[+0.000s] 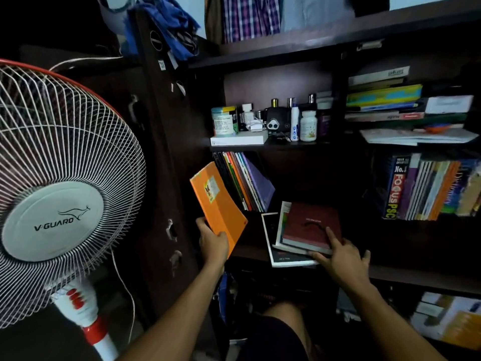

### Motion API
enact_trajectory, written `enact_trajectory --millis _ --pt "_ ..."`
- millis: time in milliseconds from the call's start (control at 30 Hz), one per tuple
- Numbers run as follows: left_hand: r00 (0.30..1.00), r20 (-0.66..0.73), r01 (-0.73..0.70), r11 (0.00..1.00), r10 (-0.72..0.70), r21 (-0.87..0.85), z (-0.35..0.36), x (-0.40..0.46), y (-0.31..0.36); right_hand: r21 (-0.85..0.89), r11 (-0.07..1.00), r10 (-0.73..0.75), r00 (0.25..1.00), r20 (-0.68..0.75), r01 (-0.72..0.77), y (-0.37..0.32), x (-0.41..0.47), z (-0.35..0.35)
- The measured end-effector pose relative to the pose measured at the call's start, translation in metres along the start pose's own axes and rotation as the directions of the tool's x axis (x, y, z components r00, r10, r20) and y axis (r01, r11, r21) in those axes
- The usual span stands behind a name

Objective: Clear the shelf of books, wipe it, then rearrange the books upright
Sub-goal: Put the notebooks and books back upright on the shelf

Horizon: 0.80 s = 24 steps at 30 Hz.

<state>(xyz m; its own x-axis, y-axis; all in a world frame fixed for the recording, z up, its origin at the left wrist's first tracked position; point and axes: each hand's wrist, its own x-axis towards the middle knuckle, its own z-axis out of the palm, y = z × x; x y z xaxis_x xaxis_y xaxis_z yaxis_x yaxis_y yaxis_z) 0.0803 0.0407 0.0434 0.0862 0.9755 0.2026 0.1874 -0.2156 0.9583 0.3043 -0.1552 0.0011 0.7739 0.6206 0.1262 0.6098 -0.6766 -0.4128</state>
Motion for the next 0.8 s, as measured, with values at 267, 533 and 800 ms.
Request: enact_trajectory --millis 267,533,800 --pt "0.991 0.137 -0.008 0.992 -0.009 0.129 0.016 0.034 -0.011 -0.209 0.978 0.028 0.997 0.070 -0.012 -0.003 0.030 -0.017" --pt "0.999 0.039 -0.014 0.946 0.001 0.324 0.035 0.076 -0.028 -0.136 0.794 -0.576 0.804 0.145 0.593 -0.106 0.067 0.013" --pt "0.998 0.060 -0.022 0.947 0.003 0.319 0.041 0.087 -0.043 0.160 0.839 -0.541 0.830 0.139 0.520 -0.185 0.127 0.083"
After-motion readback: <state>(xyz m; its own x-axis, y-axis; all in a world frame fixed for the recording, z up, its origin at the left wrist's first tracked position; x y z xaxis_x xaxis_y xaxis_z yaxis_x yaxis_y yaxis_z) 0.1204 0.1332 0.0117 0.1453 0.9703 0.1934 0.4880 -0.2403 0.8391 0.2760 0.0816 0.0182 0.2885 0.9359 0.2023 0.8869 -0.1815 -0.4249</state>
